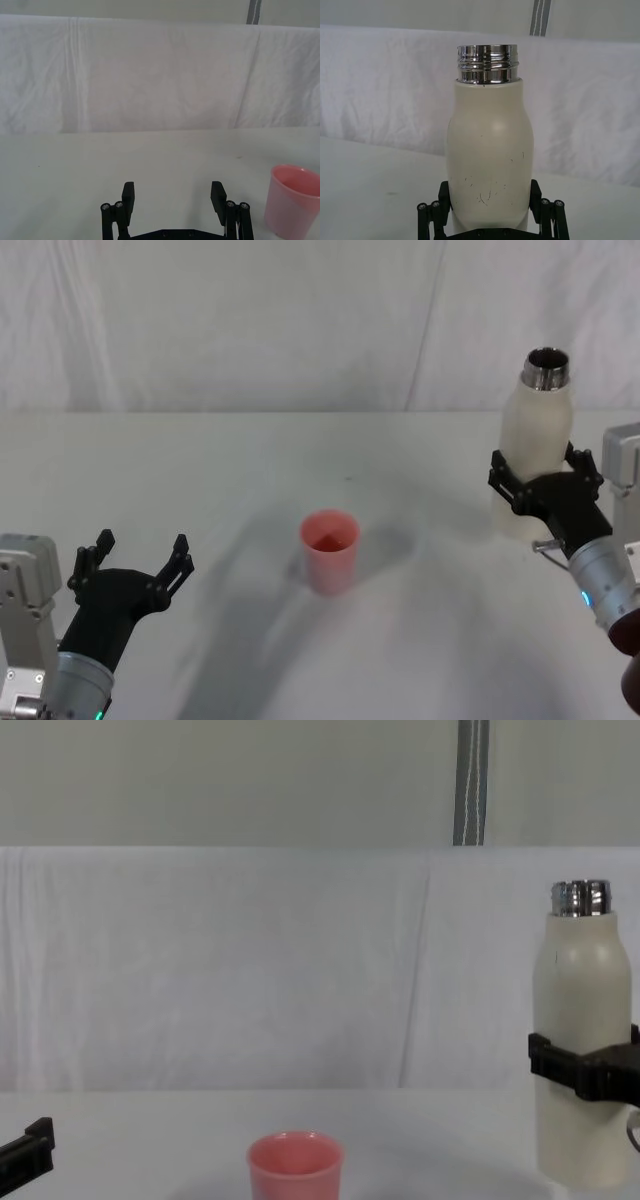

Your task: Grasp the thermos with one hand and pour water into the cup lid.

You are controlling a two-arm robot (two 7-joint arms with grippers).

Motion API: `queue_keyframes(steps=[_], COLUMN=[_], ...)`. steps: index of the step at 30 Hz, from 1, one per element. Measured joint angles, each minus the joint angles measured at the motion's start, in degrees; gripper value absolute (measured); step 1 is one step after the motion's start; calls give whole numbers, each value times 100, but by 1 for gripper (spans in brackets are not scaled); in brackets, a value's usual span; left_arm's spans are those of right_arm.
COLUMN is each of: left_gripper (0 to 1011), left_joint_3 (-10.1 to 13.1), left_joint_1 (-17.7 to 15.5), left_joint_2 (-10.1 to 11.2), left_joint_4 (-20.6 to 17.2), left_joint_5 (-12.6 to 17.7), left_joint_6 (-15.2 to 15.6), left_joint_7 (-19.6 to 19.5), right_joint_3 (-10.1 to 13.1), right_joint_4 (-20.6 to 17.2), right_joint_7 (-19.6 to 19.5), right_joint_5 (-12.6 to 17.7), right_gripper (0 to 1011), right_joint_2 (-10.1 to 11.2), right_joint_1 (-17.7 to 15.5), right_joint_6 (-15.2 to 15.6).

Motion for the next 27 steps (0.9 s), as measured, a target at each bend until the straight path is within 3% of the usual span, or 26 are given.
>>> queue_keyframes(steps=[15,27], left_gripper=[1001,1001], left_joint_3=[0,0], left_joint_1=[0,0], left_joint_2=[0,0], left_joint_4=[0,0], left_joint_5=[0,0], left_joint_6=[0,0], left_joint_7=[0,0], right_joint_3=[-32,-81], right_joint_4=[285,392], right_joint_7=[74,83], right_joint_5=[361,467], right_gripper=[950,950], right_joint_2=[-42,-36], right_joint_1=[-32,-17], right_joint_6=[-245,-254])
